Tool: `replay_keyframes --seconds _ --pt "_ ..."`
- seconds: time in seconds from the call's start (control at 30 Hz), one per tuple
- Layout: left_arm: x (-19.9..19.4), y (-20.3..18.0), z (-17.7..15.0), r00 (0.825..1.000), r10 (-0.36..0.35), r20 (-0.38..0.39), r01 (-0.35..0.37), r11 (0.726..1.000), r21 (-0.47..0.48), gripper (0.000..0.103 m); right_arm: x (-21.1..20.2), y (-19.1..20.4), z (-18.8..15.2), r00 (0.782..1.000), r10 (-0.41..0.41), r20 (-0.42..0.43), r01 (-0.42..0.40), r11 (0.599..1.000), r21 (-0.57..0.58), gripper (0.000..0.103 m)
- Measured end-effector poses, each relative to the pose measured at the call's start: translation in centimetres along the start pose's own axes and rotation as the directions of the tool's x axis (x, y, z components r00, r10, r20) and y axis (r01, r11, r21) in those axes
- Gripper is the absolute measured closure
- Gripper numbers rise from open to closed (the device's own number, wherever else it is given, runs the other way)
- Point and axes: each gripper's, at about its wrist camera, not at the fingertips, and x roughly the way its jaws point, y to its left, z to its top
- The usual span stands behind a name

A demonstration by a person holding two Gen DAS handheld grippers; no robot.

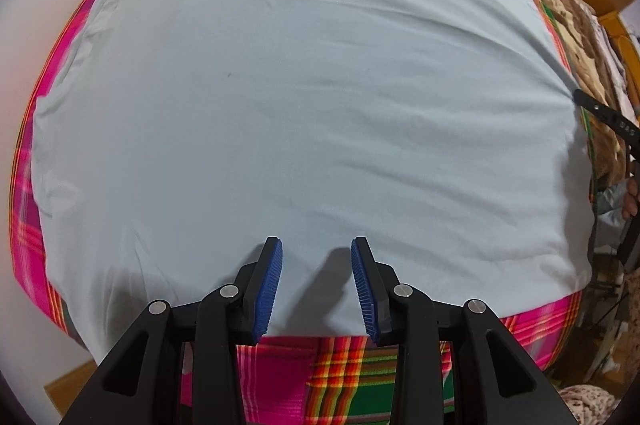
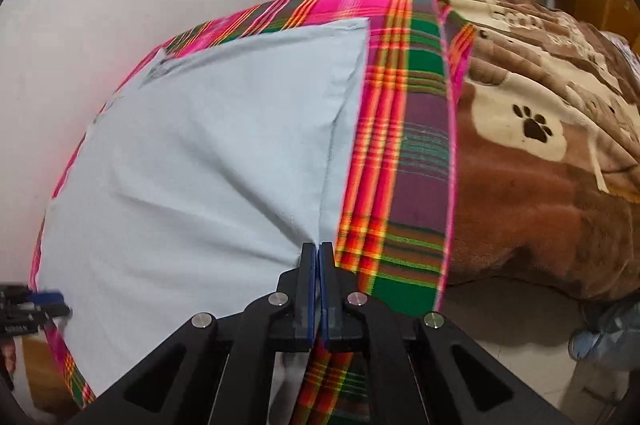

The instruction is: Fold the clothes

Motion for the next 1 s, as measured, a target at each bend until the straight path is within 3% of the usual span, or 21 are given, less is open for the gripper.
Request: replay_keyframes --seconds 0.4,0.53,0.7,0.8,0.9,1.0 --pt "0.5 -2.3 1.1 1.000 -0.010 0.023 0.010 1.000 -0.009 0.066 0.4 -0.2 0.3 0.999 -0.032 -0.039 0.030 0.998 -0.055 0.101" --pt "1.1 -3.0 1.0 1.000 0.006 0.021 -0.005 0.999 -0.032 0.066 0.4 0.2 0.6 0.998 -0.016 -0.067 0.012 0.997 -0.071 0.091" --pt "0.7 -2.8 0.9 0.998 0.053 0.037 -0.051 0.998 -0.039 0.065 -2.0 1.0 0.0 0.993 -0.111 0.024 0.113 0.990 -0.079 0.087" --pt "0.8 -2.3 0.7 0.996 0.076 0.036 -0.073 0.995 -0.065 0.065 -2.5 3.6 -0.9 0.996 -0.069 0.056 0.077 0.983 -0.164 0.086" --pt "1.5 -2.4 0.4 0.994 0.104 0.022 -0.102 0.992 -0.078 0.065 -0.8 5.6 -2.0 1.000 -0.013 -0.004 0.011 0.974 -0.225 0.086" --pt "2.3 -2.8 -0.2 0.992 0.129 0.003 -0.128 0.988 -0.088 0.065 -0.1 5.5 -3.6 0.999 -0.036 -0.024 0.030 0.976 -0.217 0.087"
